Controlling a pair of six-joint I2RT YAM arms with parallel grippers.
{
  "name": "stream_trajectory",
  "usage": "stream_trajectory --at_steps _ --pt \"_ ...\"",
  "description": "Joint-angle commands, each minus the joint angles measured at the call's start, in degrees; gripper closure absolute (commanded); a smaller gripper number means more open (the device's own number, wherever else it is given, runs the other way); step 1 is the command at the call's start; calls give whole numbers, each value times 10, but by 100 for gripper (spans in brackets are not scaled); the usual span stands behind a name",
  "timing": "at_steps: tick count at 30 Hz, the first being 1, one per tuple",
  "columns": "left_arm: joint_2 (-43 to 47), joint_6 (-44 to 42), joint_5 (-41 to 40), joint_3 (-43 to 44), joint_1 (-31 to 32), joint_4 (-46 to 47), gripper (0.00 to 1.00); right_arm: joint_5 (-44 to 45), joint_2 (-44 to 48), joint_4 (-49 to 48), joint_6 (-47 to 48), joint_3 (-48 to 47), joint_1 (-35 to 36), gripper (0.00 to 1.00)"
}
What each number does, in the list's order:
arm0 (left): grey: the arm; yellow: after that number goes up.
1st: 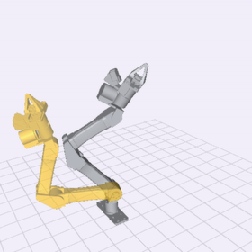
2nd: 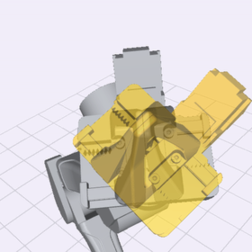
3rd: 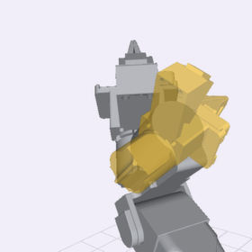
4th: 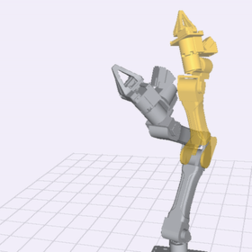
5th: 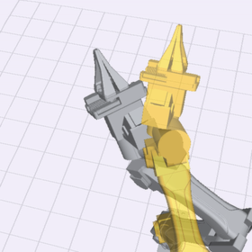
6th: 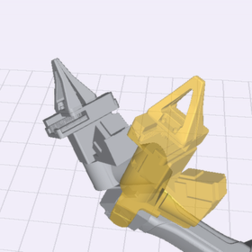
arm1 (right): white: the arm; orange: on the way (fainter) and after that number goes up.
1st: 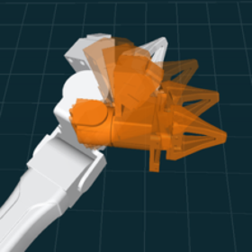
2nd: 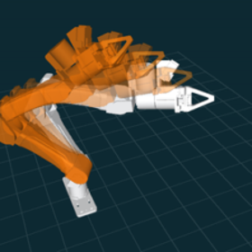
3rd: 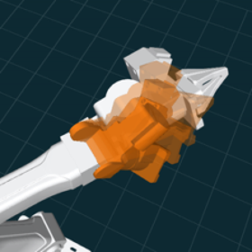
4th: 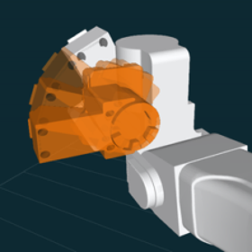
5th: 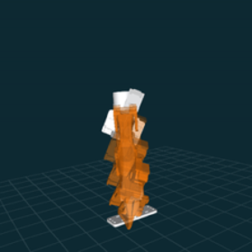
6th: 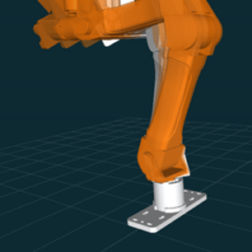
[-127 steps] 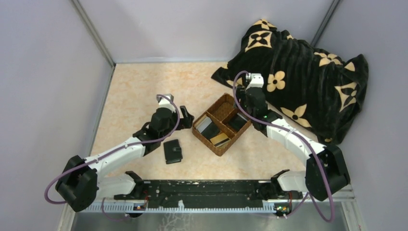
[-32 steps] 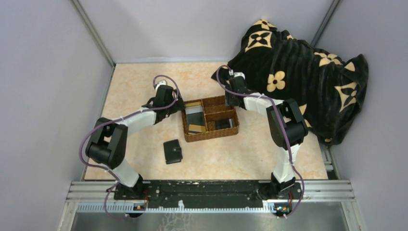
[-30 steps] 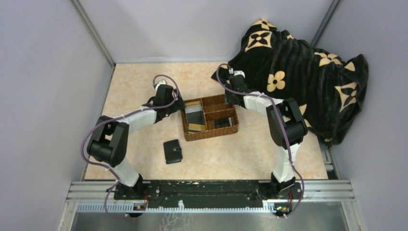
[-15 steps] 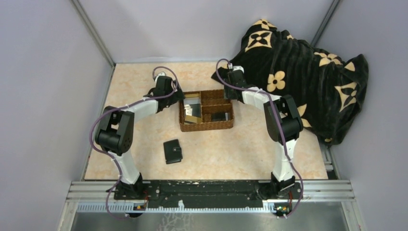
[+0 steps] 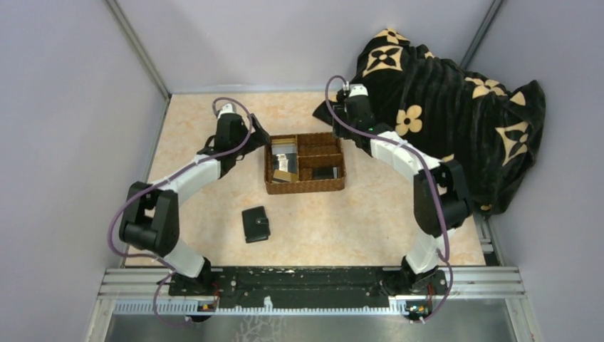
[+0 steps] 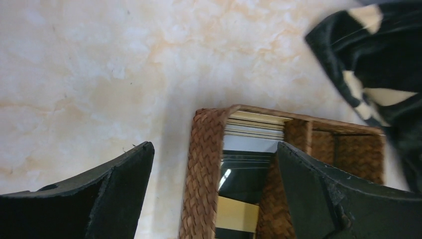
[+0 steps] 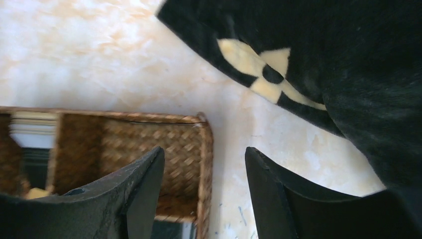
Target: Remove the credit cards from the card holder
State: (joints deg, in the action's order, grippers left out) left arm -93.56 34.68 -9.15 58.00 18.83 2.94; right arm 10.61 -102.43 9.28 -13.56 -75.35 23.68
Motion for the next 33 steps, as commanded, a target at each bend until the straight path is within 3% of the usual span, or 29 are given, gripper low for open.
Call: stream_trajectory --at_steps 1,5,9,12,13,15,21,26,33 --pt "79 -3 -14 -33 6 27 2 8 95 -22 12 25 33 38" --pt "135 -3 -53 -82 44 -3 3 6 141 -34 19 70 80 38" --pt "204 0 -129 -151 134 -31 8 -1 175 -37 20 116 136 43" --pt "256 35 -129 -198 186 -40 10 -10 201 -35 11 154 174 60" --pt "280 51 -126 -213 198 -41 11 -9 212 -36 8 168 183 70" --pt "313 67 -125 -240 221 -41 12 -8 241 -34 0 200 199 100" --pt "349 51 -169 -236 232 -76 12 -40 297 -38 -35 282 214 100" --pt "313 37 -193 -214 232 -80 11 -48 277 -57 -53 319 223 100" --pt "235 36 -162 -200 232 -44 8 -51 232 -90 -69 322 231 100"
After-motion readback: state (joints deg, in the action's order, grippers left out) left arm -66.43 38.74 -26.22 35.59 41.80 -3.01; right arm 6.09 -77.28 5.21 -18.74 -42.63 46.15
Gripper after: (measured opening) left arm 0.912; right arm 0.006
